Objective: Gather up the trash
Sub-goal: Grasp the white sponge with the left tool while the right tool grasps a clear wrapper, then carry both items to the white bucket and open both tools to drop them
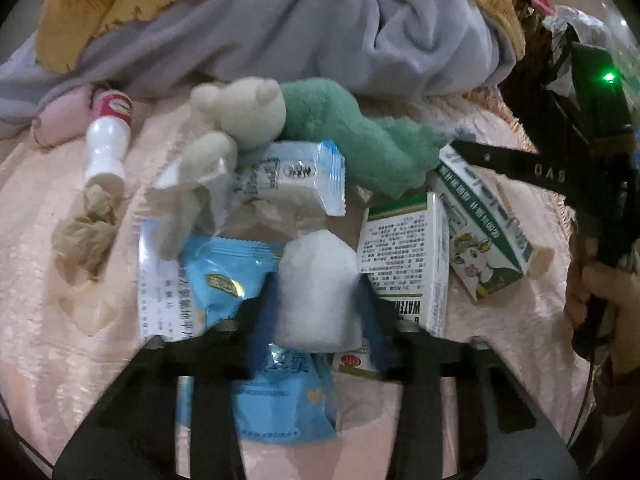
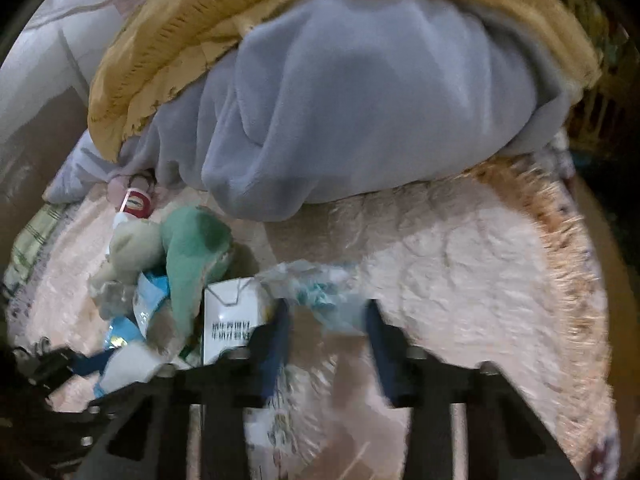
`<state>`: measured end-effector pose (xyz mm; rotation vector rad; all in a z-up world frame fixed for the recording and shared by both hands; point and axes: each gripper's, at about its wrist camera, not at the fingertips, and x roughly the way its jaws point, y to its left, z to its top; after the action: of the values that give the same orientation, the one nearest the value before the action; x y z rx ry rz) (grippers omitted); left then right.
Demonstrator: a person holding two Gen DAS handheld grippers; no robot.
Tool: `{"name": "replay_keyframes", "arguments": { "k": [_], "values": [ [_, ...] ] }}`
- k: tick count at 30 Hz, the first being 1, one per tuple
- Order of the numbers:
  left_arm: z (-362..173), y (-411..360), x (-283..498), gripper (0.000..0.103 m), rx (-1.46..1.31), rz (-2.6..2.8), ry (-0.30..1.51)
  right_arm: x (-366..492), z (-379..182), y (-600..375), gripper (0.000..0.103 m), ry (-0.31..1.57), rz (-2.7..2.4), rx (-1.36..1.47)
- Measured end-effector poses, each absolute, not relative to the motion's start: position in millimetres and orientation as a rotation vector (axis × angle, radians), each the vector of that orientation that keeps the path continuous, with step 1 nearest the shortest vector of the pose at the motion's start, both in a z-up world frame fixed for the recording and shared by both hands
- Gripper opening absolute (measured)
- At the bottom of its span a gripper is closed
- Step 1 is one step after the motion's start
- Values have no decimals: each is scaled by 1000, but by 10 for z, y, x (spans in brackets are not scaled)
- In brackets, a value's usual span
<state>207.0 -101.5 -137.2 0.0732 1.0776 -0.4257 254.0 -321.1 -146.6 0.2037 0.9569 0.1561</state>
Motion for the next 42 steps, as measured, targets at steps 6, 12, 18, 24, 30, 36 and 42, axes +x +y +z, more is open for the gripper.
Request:
{"name": "replay_keyframes", "arguments": {
  "k": [6, 12, 18, 24, 30, 36, 42],
  "values": [
    [-1190, -904, 1902, 26, 40, -449, 1027, 2217, -1263, -3373, 15, 864, 141, 213],
    [-828, -888, 1629, 26, 17, -484, 957, 1617, -892, -3494, 15, 793, 126, 179],
    [-624, -1251, 1309, 26, 39, -566, 923, 1020, -710, -3599, 15, 765, 95, 144],
    [-565, -1794, 1056, 26, 80, -654, 911, 524, -656, -3900, 15, 763, 36, 155],
    [-475, -2306, 843, 26, 109, -745, 896, 75, -621, -4300, 15, 751, -52, 189],
    [-411, -2849, 691, 26, 125, -834, 896, -300, -607, -4761, 15, 744, -144, 235],
    [-397, -3437, 528, 26, 131, -939, 917, -668, -640, -5252, 15, 742, -262, 269]
  ]
}}
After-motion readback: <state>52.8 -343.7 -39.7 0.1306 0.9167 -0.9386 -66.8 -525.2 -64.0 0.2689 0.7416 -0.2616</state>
